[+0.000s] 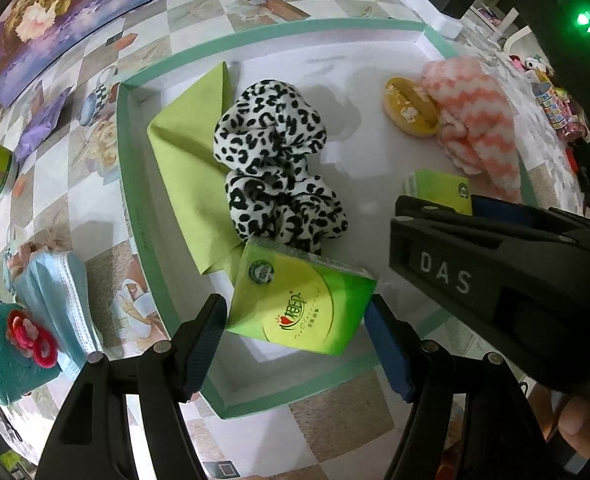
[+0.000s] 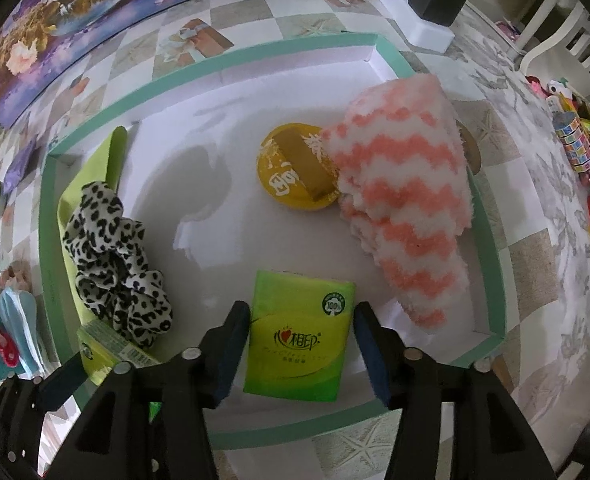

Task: Organize soft objects
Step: 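Open both tools to drop the tissue packets into the tray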

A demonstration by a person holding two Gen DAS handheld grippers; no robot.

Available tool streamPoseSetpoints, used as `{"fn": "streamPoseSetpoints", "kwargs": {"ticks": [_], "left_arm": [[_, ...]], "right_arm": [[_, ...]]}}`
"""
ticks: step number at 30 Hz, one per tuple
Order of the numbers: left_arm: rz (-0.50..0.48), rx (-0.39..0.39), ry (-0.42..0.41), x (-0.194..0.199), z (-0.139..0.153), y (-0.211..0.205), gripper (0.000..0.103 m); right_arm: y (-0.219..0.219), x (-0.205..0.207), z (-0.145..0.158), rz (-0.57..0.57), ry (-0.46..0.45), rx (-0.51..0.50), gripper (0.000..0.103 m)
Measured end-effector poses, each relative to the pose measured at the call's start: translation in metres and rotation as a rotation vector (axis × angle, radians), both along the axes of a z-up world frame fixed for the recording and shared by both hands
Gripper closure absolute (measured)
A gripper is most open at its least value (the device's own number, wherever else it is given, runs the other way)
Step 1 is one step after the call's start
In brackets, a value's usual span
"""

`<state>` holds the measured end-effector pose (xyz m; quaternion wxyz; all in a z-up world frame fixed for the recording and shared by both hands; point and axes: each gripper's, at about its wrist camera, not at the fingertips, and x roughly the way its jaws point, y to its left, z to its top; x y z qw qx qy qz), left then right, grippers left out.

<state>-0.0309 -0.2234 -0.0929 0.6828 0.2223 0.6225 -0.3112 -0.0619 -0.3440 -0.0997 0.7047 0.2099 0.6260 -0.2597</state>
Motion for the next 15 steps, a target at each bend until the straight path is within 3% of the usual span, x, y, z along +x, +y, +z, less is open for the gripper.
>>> {"fn": "streamPoseSetpoints", "kwargs": {"ticks": [15], "left_arm": [[0.014,-0.094,-0.056,0.001,0.047,0.002,0.03]], "right_arm": [[-0.005,-0.005,0.053,-0.031,-0.126,-0.095,0.041]]}}
